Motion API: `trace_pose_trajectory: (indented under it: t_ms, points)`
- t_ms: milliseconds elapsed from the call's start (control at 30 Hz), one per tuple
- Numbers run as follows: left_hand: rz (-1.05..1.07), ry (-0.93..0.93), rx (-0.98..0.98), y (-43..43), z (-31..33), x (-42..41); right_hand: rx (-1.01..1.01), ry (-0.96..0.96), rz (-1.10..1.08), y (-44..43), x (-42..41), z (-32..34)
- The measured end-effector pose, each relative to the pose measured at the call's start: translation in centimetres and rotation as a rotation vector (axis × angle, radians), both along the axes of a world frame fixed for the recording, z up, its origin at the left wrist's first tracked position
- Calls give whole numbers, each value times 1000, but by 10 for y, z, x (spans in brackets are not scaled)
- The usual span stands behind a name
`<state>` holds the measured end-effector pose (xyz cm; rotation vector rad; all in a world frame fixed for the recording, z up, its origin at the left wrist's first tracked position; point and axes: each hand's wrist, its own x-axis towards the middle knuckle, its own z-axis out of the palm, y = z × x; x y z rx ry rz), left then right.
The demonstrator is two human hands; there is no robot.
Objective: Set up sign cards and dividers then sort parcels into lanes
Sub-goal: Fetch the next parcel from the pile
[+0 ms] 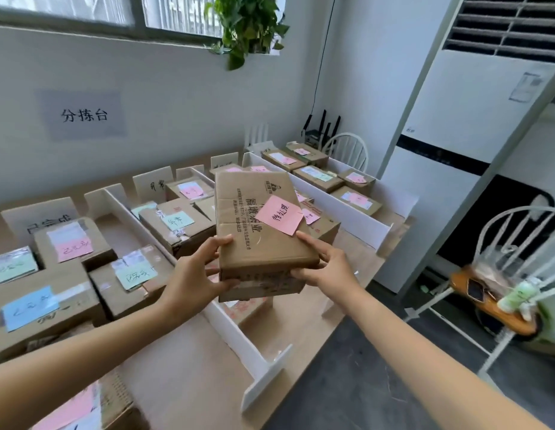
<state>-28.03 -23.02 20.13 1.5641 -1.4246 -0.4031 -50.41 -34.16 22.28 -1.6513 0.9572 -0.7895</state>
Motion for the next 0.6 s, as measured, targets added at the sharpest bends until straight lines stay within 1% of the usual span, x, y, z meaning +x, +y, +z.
trace_pose_trajectory:
  t_ms: [233,400,600]
  points:
    - [-13,-25,23,-72,-1,-30,-13,16,-42,-64,-34,-1]
    - [-53,-14,68,-120,0,-73,-9,17,-59,-112,-76,-5]
    - [-17,-77,25,-180,1,-138,-42,-3,-52,-179,-133,-12]
